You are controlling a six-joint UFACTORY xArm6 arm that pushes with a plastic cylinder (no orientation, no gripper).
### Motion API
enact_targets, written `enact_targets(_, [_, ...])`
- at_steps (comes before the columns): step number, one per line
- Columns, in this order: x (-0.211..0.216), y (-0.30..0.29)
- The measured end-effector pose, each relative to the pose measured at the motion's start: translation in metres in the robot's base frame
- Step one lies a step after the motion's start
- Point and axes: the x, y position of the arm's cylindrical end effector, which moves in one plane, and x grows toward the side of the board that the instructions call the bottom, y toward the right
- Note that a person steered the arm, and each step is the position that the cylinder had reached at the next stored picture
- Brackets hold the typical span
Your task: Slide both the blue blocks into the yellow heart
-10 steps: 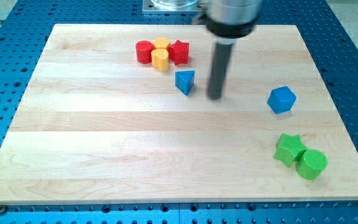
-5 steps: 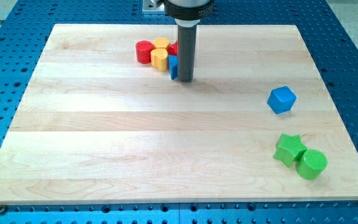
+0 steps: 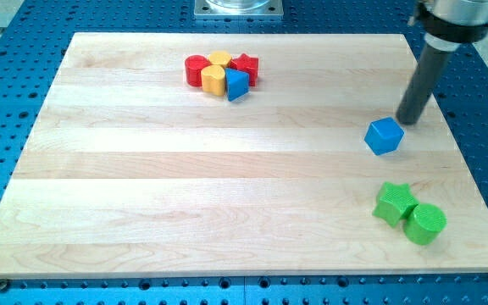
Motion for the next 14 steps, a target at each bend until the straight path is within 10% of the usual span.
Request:
enact_targets(1, [0.051,-0.016])
enact_targets(3, [-0.037,-0.265])
enact_targets(7, [-0.037,-0.123])
enact_targets(11, [0.076,-0.289])
enact_targets(14, [-0.014,-0.281])
